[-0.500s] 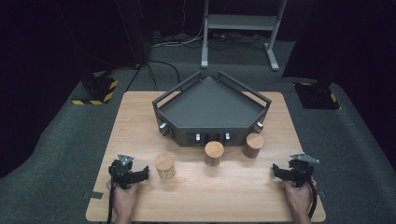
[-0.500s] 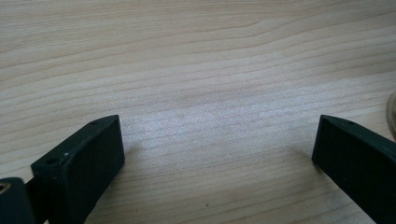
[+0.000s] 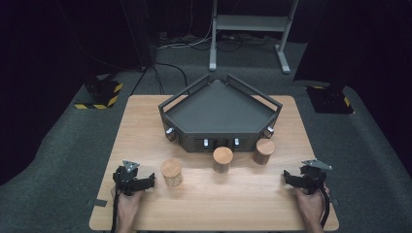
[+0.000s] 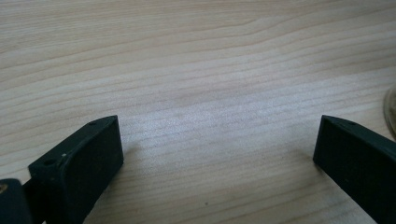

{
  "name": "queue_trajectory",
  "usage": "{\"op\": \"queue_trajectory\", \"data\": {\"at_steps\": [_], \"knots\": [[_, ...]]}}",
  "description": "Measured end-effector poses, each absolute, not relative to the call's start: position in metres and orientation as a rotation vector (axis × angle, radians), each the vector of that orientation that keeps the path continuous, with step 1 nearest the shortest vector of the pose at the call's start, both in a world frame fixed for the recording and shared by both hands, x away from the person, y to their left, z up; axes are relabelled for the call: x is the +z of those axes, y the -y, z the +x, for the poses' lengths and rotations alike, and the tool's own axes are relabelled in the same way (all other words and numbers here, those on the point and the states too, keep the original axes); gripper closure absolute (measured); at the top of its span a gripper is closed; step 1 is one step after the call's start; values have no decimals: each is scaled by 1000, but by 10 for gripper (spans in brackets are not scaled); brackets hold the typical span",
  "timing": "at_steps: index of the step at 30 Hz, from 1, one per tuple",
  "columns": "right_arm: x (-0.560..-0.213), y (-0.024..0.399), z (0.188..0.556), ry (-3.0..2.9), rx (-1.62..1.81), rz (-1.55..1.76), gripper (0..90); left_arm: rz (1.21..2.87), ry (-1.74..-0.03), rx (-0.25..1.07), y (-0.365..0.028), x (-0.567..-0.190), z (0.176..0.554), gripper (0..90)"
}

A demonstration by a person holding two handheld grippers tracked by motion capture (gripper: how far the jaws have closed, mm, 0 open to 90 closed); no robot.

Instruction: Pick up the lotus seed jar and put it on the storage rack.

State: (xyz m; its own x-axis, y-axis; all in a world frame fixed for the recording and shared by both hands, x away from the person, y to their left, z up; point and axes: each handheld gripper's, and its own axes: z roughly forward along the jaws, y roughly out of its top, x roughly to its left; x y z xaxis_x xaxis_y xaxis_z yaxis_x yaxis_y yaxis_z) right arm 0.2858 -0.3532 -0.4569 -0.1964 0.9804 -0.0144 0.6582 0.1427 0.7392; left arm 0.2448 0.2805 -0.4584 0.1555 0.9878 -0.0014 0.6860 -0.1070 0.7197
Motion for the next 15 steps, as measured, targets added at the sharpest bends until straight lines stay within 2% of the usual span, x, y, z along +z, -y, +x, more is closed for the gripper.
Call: {"op": "queue_trajectory", "data": {"at_steps": [15], "knots": [[-457,353,286,-1921,835,1563,28,1902,-1474,660,-282,-448,225,12]]}}
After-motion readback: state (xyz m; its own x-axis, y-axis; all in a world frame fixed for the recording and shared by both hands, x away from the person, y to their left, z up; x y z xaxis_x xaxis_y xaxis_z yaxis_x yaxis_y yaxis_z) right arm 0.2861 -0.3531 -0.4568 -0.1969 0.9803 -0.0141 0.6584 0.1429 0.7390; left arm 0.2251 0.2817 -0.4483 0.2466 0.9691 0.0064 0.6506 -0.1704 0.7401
